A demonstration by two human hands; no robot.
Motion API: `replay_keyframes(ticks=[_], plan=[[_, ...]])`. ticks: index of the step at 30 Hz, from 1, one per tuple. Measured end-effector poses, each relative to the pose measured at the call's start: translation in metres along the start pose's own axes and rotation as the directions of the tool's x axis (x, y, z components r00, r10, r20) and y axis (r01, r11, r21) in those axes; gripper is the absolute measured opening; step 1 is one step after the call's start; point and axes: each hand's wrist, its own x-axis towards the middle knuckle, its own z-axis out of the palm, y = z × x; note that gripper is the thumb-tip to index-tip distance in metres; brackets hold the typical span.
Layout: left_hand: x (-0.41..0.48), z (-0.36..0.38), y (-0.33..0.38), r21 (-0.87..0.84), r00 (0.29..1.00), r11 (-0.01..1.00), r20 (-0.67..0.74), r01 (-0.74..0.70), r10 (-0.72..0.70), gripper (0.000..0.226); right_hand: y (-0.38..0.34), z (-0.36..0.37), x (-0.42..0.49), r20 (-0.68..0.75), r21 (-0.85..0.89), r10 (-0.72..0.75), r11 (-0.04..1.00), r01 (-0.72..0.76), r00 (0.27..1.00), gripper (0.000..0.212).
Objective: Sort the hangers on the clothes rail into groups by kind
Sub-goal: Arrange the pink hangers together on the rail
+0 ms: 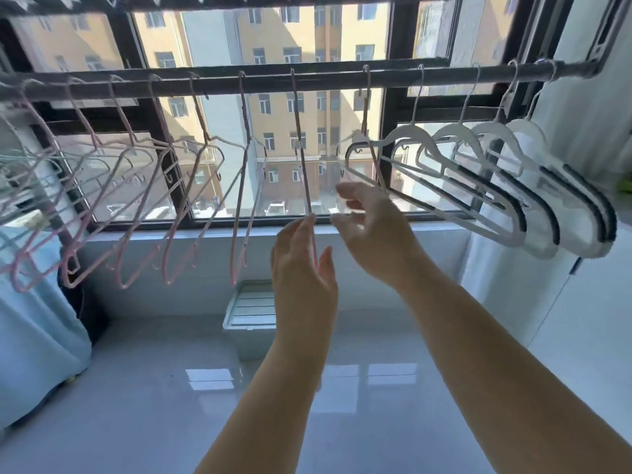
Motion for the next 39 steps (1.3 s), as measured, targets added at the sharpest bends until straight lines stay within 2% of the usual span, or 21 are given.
replay_keyframes(ticks=[4, 8, 12, 20, 31, 33, 35, 37, 39], plan=[[0.001, -0.013, -0.020, -0.017, 0.987, 0.995, 0.131, 0.102, -0.099, 0.043, -0.003, 0.032, 0.010, 0.208, 0.107, 0.194, 0.970, -0.219, 0.959, 0.044], [0.001, -0.022, -0.035, -0.030, 0.979, 0.995, 0.181, 0.098, -0.091, 0.034, 0.000, 0.055, 0.015, 0.243, 0.330, 0.286, 0.874, -0.356, 0.927, 0.039], [0.004, -0.028, -0.039, -0.037, 0.979, 0.995, 0.190, 0.088, -0.080, 0.034, -0.003, 0.060, 0.013, 0.214, 0.521, 0.273, 0.780, -0.345, 0.938, 0.039], [0.007, -0.027, -0.029, -0.084, 0.974, 0.995, 0.223, 0.062, -0.042, 0.034, -0.001, 0.054, 0.013, 0.117, 0.550, 0.309, 0.771, -0.321, 0.944, 0.036], [0.004, -0.020, -0.038, -0.125, 0.957, 0.990, 0.288, 0.064, -0.025, 0.035, 0.004, 0.050, 0.010, 0.133, 0.498, 0.324, 0.795, -0.345, 0.937, 0.034], [0.004, -0.024, -0.045, -0.147, 0.961, 0.985, 0.272, 0.085, -0.042, 0.037, 0.003, 0.052, 0.008, 0.089, 0.372, 0.325, 0.866, -0.334, 0.942, 0.035], [0.004, -0.032, -0.051, -0.218, 0.979, 0.970, 0.194, 0.111, -0.068, 0.031, -0.001, 0.052, 0.006, 0.032, 0.193, 0.302, 0.934, -0.302, 0.953, 0.041], [0.005, -0.041, -0.054, -0.318, 0.992, 0.941, 0.090, 0.116, -0.092, 0.022, -0.010, 0.050, 0.005, -0.033, 0.070, 0.223, 0.973, -0.220, 0.974, 0.048], [0.007, -0.050, -0.054, -0.372, 0.996, 0.925, -0.022, 0.077, -0.091, 0.022, -0.023, 0.050, 0.004, -0.091, -0.009, 0.099, 0.995, -0.100, 0.991, 0.052]])
